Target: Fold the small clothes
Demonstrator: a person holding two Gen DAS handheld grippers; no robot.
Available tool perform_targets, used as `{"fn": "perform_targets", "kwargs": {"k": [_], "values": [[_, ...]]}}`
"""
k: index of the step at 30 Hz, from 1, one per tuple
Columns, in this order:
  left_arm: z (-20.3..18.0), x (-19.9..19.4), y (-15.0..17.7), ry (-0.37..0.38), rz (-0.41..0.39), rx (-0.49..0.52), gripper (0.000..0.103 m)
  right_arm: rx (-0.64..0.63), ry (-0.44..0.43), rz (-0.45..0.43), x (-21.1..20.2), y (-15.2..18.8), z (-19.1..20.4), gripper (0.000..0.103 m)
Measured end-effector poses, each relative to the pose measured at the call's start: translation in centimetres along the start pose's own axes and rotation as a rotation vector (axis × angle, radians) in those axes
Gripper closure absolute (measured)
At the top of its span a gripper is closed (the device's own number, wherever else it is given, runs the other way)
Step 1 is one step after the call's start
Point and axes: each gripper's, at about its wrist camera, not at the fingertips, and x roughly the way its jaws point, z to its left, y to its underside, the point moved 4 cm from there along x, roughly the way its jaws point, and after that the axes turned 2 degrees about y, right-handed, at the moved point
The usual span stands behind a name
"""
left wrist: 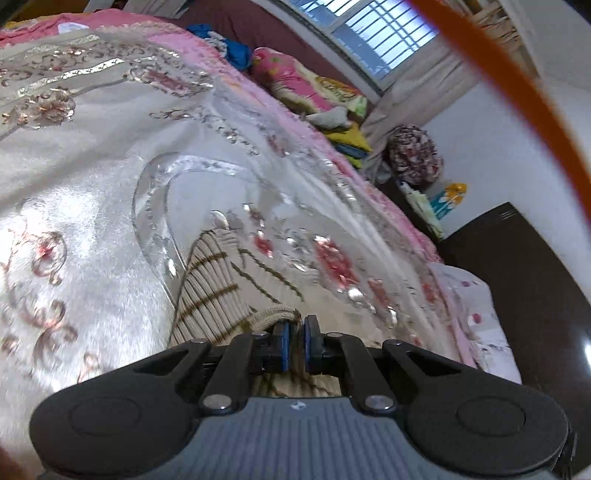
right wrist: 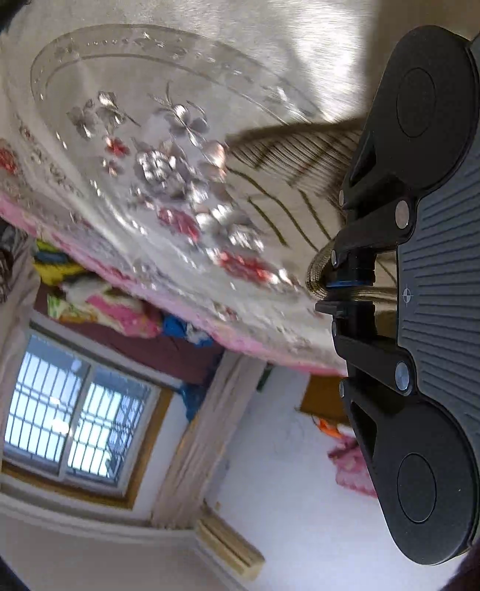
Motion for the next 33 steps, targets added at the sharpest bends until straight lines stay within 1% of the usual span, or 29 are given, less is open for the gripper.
{"fn": "perform_targets", "kwargs": {"k": [3, 6, 9, 14, 16, 17, 18, 19, 22, 23, 24, 25, 27, 29, 32, 33], "values": [[0.2, 0.7, -0.8, -0.005, -0.021, 0.001, 0.09, 0.027, 0.032, -0.005, 1.6, -0.7, -1.2, 0.095], [0.0, 1.2, -1.7, -0.006, -0.04, 0.005, 0.09, 0.015, 0.062, -0.009, 2.4, -1.0, -1.9, 0.095], [-0.4, 1.6, -2.0, -0.043, -0.046, 0.044, 0.09, 0.015, 0.085, -0.019, 2.9, -1.2, -2.3, 0.096], [-0.7, 0.8, -1.8, -0.063, -0.048, 0.084, 0.09, 0.008, 0.1, -0.014, 3.3, -1.5, -2.4, 0.095], [-0.5, 0.1, -1.8, -0.075, -0.044, 0.094, 0.085, -0.007, 0.089, 0.031, 3.7, -1.4, -2.2, 0.091], [-0.4, -0.3, -1.9, -0.086, -0.046, 0.103, 0.083, -0.004, 0.09, 0.035, 3.6, -1.3, -2.2, 0.09], [-0.4, -0.6, -1.9, -0.098, -0.046, 0.117, 0.079, -0.011, 0.089, 0.036, 3.5, -1.3, -2.0, 0.089], [-0.4, -0.8, -1.8, -0.11, -0.044, 0.134, 0.074, -0.023, 0.086, 0.037, 3.2, -1.2, -1.8, 0.084], [-0.8, -1.0, -1.5, -0.134, -0.027, 0.204, 0.067, -0.088, 0.084, 0.02, 2.2, -1.2, -0.7, 0.069], [-1.2, -0.9, -1.2, -0.14, -0.018, 0.238, 0.066, -0.128, 0.088, 0.01, 1.8, -1.2, -0.2, 0.068], [-1.6, -0.7, -1.1, -0.147, -0.011, 0.263, 0.063, -0.178, 0.098, 0.001, 1.4, -1.2, 0.3, 0.067], [-1.9, -0.4, -0.8, -0.157, -0.003, 0.292, 0.056, -0.224, 0.111, -0.007, 1.0, -1.1, 0.8, 0.066], [-2.4, 0.5, -0.3, -0.189, 0.02, 0.348, 0.049, -0.341, 0.163, -0.023, 0.8, -1.1, 1.8, 0.062], [-2.4, 1.5, 0.2, -0.241, 0.049, 0.387, 0.049, -0.414, 0.216, -0.019, 1.1, -1.1, 2.0, 0.061], [-2.5, 2.3, 0.8, -0.311, 0.073, 0.446, 0.05, -0.478, 0.28, 0.019, 2.4, -0.9, 1.5, 0.061], [-2.5, 2.4, 1.0, -0.324, 0.077, 0.461, 0.053, -0.5, 0.298, 0.034, 2.9, -0.7, 1.4, 0.061]]}}
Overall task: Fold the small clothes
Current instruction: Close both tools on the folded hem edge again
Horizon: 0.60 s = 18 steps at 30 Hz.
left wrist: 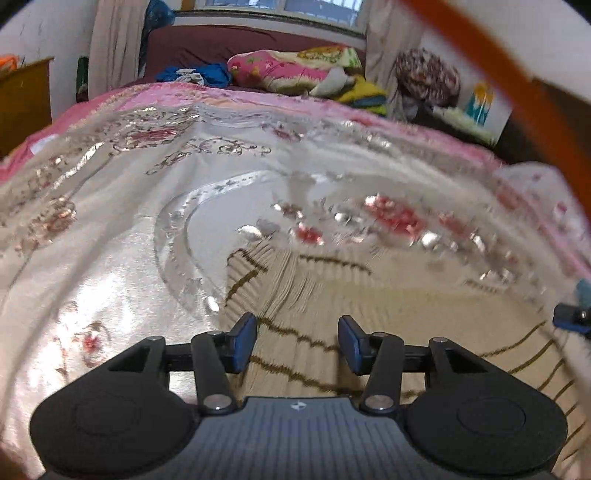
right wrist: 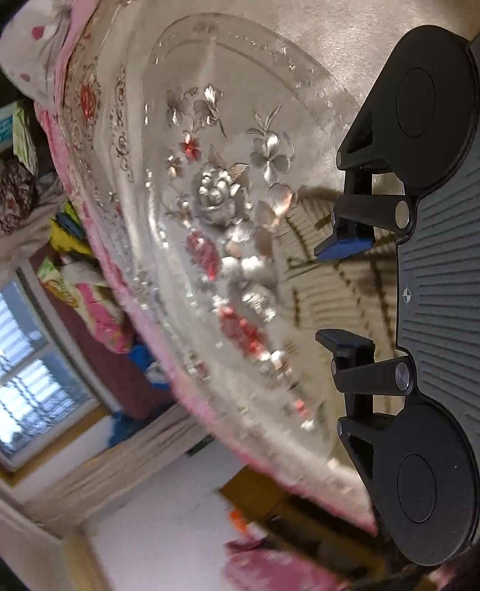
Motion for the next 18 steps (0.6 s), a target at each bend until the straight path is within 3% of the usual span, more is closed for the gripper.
{"fn": "perform_targets", "kwargs": {"k": [4, 5, 6, 7, 8, 9, 11, 18], "values": [[-0.2, 0.0, 0.2, -0.029, 0.013, 0.043, 0.079, -0.072, 0.032, 0.047, 2.1, 0.6, 0.6, 0.061], [-0.1, 0.1, 0.1, -0.026, 0.016, 0.038, 0.081, -0.09, 0.039, 0.06, 2.6, 0.7, 0.9, 0.061], [0.0, 0.1, -0.1, -0.023, 0.015, 0.032, 0.084, -0.103, 0.046, 0.07, 3.0, 0.6, 1.0, 0.063], [0.1, 0.1, -0.3, -0.018, 0.011, 0.024, 0.088, -0.119, 0.06, 0.077, 3.4, 0.6, 1.3, 0.073], [0.1, 0.0, -0.4, -0.009, 0.0, 0.016, 0.088, -0.135, 0.071, 0.075, 3.5, 0.5, 1.4, 0.092], [0.0, -0.3, -0.6, 0.001, -0.01, 0.009, 0.089, -0.148, 0.07, 0.08, 3.6, 0.4, 1.6, 0.098], [-0.1, -0.8, -0.9, 0.014, -0.031, 0.01, 0.089, -0.132, 0.044, 0.075, 3.2, -0.1, 1.7, 0.098], [0.8, -2.0, -2.6, 0.014, -0.126, -0.046, 0.09, -0.056, 0.029, -0.065, 0.5, -2.5, 1.0, 0.098]]}}
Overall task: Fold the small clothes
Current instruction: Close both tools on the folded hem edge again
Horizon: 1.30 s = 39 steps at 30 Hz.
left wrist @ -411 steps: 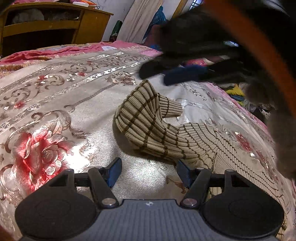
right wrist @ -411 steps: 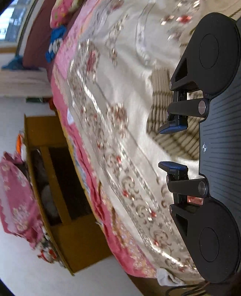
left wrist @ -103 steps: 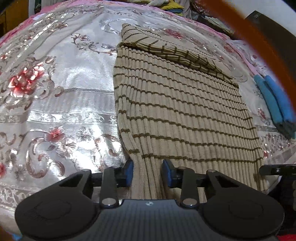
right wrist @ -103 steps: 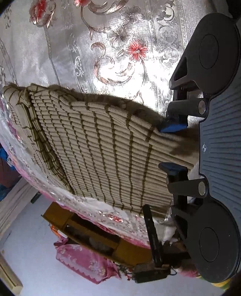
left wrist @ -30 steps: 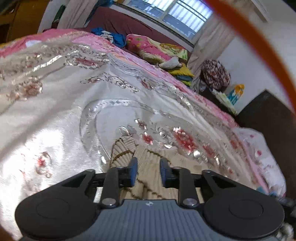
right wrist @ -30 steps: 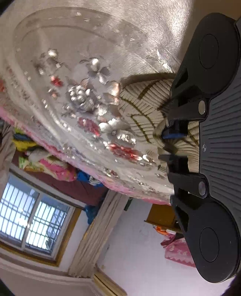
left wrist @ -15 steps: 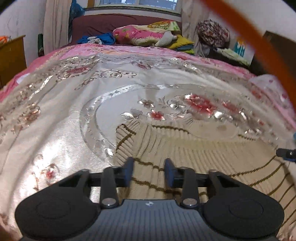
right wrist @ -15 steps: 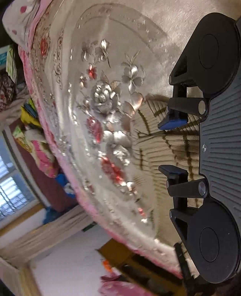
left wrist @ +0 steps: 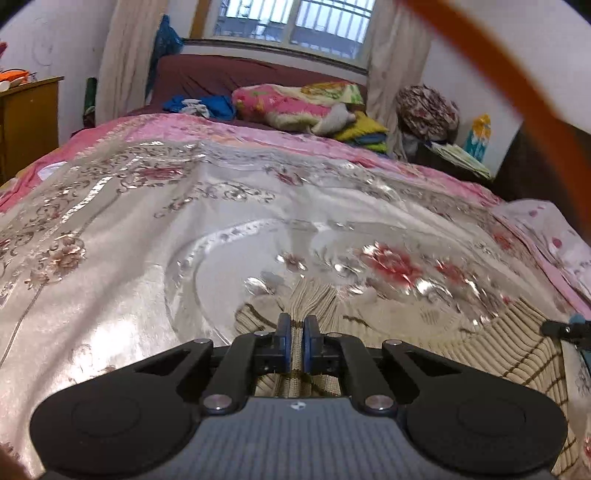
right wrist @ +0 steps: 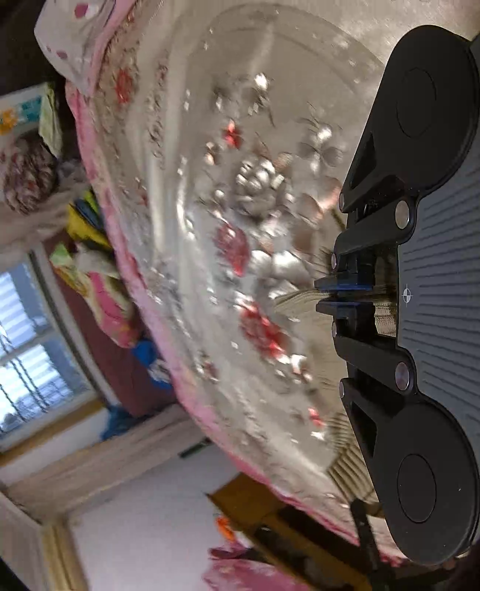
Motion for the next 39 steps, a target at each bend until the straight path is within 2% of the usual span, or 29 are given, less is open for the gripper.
{"fn": "perform_targets", "kwargs": {"k": [4, 7, 9, 12, 14, 17, 21, 25, 27, 30, 31, 33, 34, 36, 39], "values": [[0.6, 1.6, 0.6, -0.035, 0.016, -0.021, 0.09, 0.018, 0.09, 0.007, 1.6, 1.0, -1.3, 0.099], [1.6, 2.8, 1.5, -0.079, 0.039, -0.035, 0.09, 0.061, 0.122, 0.039, 2.6, 2.1, -2.7, 0.099], [2.0, 3.1, 2.0, -0.091, 0.052, -0.037, 0.09, 0.04, 0.144, 0.059, 2.9, 2.7, -3.1, 0.099], [2.0, 2.8, 2.1, -0.096, 0.051, -0.042, 0.088, 0.031, 0.131, 0.069, 2.8, 2.7, -3.1, 0.098], [2.2, 2.5, 1.8, -0.101, 0.045, -0.064, 0.086, 0.04, 0.133, 0.072, 2.8, 2.4, -3.0, 0.091], [2.3, 1.4, 1.2, -0.11, 0.013, -0.084, 0.083, 0.048, 0.127, 0.05, 2.1, 1.9, -2.4, 0.09], [1.7, -1.5, 0.6, -0.124, -0.048, -0.054, 0.081, 0.016, 0.096, 0.009, -0.6, 1.7, -1.3, 0.09], [-0.8, -5.1, 2.2, -0.074, -0.086, 0.012, 0.079, -0.047, 0.029, 0.017, -3.2, 2.9, 0.7, 0.09], [-2.2, -6.0, 4.2, -0.021, -0.06, 0.04, 0.077, -0.06, -0.015, 0.046, -3.7, 4.0, 1.5, 0.09], [-2.9, -5.8, 6.8, -0.004, -0.004, 0.067, 0.077, -0.093, -0.024, 0.1, -3.6, 5.9, 2.2, 0.09], [-2.7, -5.4, 7.5, -0.017, 0.019, 0.069, 0.077, -0.109, -0.004, 0.112, -3.4, 6.4, 2.1, 0.09], [-1.6, -4.5, 8.5, -0.047, 0.062, 0.049, 0.077, -0.133, 0.077, 0.133, -2.6, 6.9, 1.3, 0.1], [-1.1, -4.3, 8.9, -0.052, 0.072, 0.036, 0.077, -0.114, 0.086, 0.141, -2.3, 6.9, 0.7, 0.103], [-0.2, -4.5, 8.8, -0.049, 0.07, 0.008, 0.077, -0.055, 0.079, 0.157, -2.0, 6.6, -0.2, 0.103], [0.5, -5.4, 8.4, -0.061, 0.059, -0.042, 0.078, -0.061, 0.102, 0.149, -2.4, 6.4, -0.4, 0.103]]}}
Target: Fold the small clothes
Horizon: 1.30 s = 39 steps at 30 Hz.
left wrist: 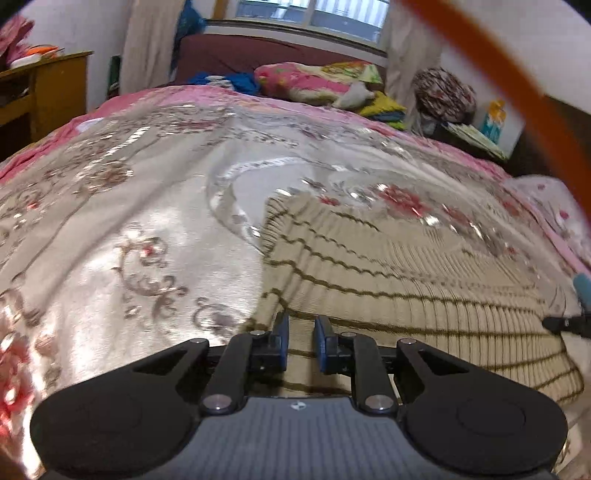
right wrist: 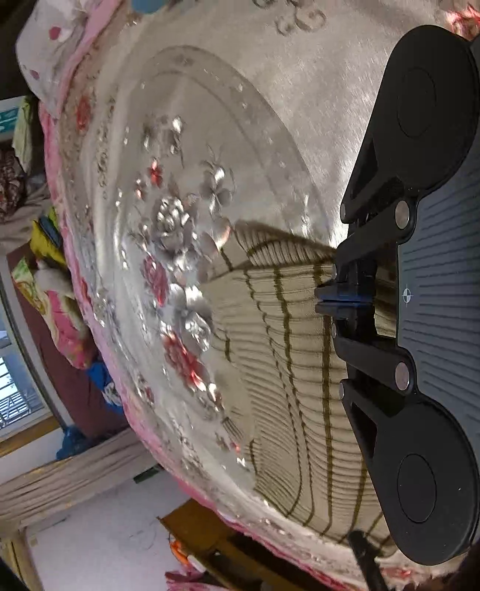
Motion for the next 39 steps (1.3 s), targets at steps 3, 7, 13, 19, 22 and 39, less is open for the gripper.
{"fn": "perform_targets", "kwargs": {"k": [3, 7, 13, 19, 22, 39], "values": [[-0.1, -1.2, 0.1, -0.011, -0.016, -0.017, 0.078, 0.022, -0.019, -0.017, -1.1, 0.4, 0.1, 0.093], [-1.8, -2.0, 1.3, -0.019, -0.025, 0.051, 0.078, 0.05, -0.037, -0.034, -2.6, 1.0, -0.2, 0.09], [-3.4, -1.9, 2.5, -0.026, 0.016, 0.106, 0.078, 0.112, -0.035, 0.006, -2.4, 1.3, -1.3, 0.089], [-9.2, -4.3, 3.8, 0.047, -0.02, 0.291, 0.075, 0.173, -0.072, -0.029, -4.9, 1.5, -3.1, 0.085], [-13.4, -4.6, 5.3, 0.12, -0.022, 0.396, 0.067, 0.244, -0.128, -0.008, -5.4, 2.7, -4.5, 0.083], [-28.5, -1.0, 14.2, 0.078, -0.156, 0.978, 0.039, 0.471, -0.339, 0.011, -6.3, 5.0, -10.5, 0.075]]}}
